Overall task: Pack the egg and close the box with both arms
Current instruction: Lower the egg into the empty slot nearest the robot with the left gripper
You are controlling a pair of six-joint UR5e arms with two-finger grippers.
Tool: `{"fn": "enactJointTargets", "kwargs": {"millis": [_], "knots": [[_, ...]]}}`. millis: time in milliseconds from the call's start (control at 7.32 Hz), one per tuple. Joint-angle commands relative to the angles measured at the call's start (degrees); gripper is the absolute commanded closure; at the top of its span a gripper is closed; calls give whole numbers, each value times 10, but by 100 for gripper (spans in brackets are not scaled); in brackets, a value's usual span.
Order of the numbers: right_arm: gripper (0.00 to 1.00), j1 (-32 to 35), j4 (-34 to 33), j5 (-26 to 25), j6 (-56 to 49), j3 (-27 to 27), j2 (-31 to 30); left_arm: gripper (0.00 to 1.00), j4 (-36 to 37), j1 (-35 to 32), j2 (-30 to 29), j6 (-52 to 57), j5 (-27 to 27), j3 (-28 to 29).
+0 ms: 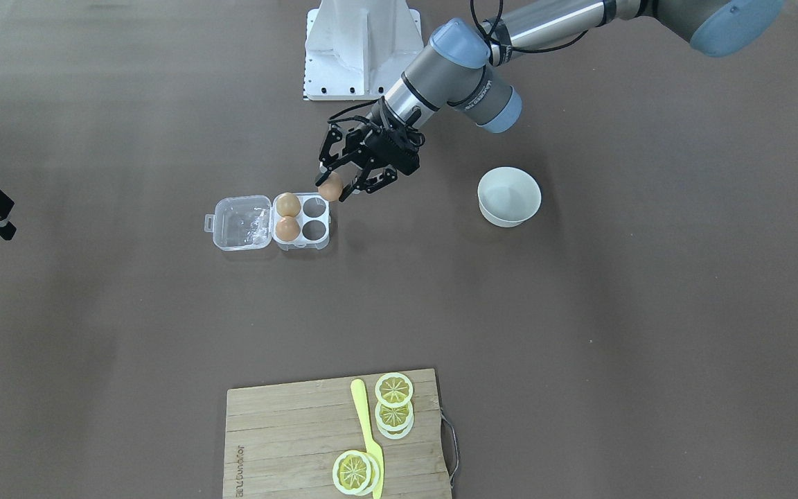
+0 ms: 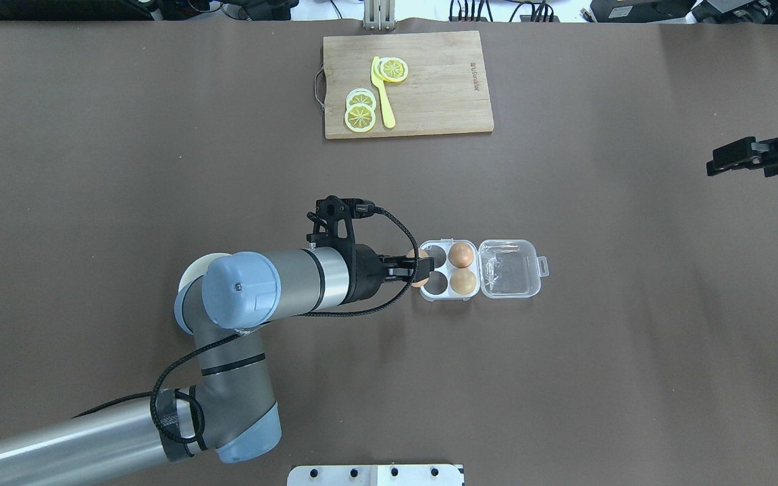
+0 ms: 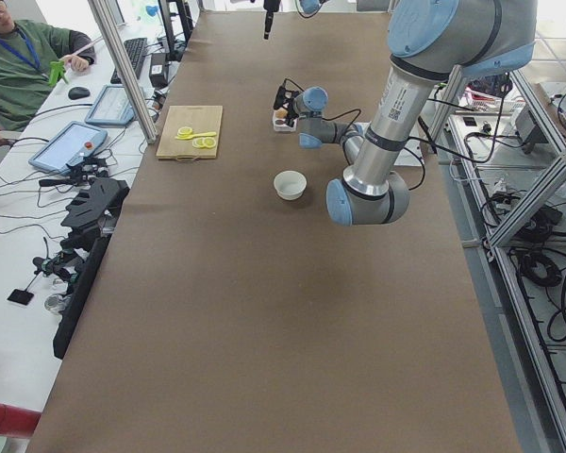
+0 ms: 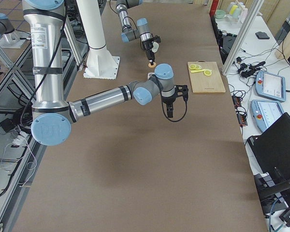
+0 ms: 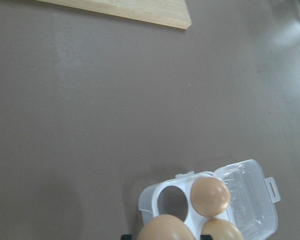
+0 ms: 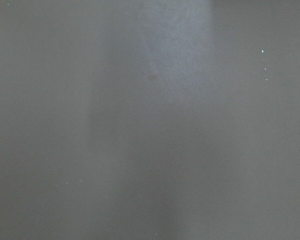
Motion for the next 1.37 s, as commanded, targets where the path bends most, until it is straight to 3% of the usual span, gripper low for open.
{"fn": "enactJointTargets", "kwargs": {"millis": [0, 273, 410, 820, 1230], "knots": [[0, 0, 0, 0, 0, 0, 1, 100, -67, 4, -14, 130, 55, 7], [0, 0, 0, 0, 0, 0, 1, 100, -75, 3, -21, 232, 72, 9], [0, 0, 0, 0, 0, 1, 0, 100, -75, 12, -20, 276, 106, 33], [0, 0, 0, 0, 0, 1, 0, 100, -89, 19, -22, 280, 107, 68], [0, 0, 0, 0, 0, 1, 0, 100, -91, 49, -23, 281, 142, 83]]}}
